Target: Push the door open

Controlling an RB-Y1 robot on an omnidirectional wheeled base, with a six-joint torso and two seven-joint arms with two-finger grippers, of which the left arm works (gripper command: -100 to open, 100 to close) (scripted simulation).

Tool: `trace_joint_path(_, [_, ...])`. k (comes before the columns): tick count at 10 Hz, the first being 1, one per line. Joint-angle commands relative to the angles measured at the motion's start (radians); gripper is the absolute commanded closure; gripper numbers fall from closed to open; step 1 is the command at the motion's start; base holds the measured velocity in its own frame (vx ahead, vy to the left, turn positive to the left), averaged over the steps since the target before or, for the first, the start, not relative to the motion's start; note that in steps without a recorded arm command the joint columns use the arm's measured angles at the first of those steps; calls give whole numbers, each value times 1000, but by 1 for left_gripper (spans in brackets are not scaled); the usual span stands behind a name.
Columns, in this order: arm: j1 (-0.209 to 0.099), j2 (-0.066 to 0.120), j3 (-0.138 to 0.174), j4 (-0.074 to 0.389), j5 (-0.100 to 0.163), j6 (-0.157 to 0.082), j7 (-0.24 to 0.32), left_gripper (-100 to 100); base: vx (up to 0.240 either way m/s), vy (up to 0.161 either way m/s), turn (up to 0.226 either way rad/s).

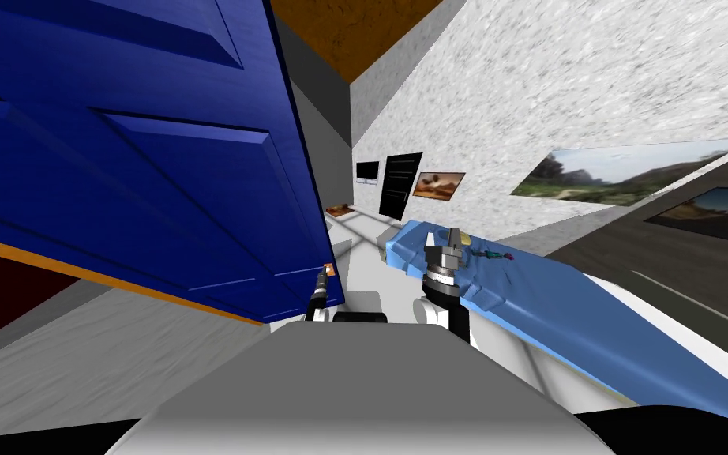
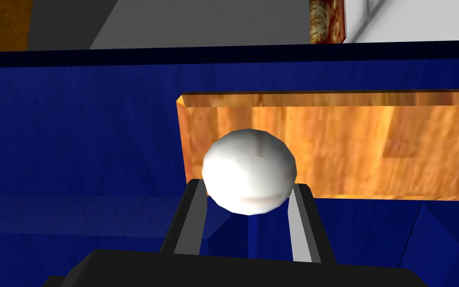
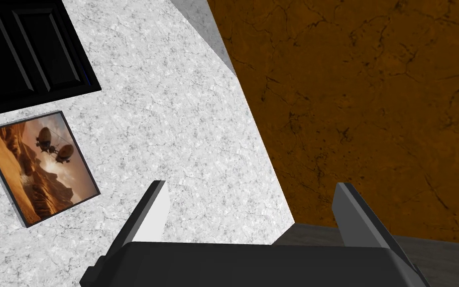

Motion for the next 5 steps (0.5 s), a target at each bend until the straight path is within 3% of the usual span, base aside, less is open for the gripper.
trace_joint_path(1, [11, 10, 11, -29, 6, 14, -7, 100, 152, -54, 52])
trace_joint_path(2, [10, 23, 28, -29, 15, 14, -11, 100, 180, -44, 74])
trace_joint_path(5, [9, 32, 61, -29, 36, 12, -18, 100, 225, -66, 67])
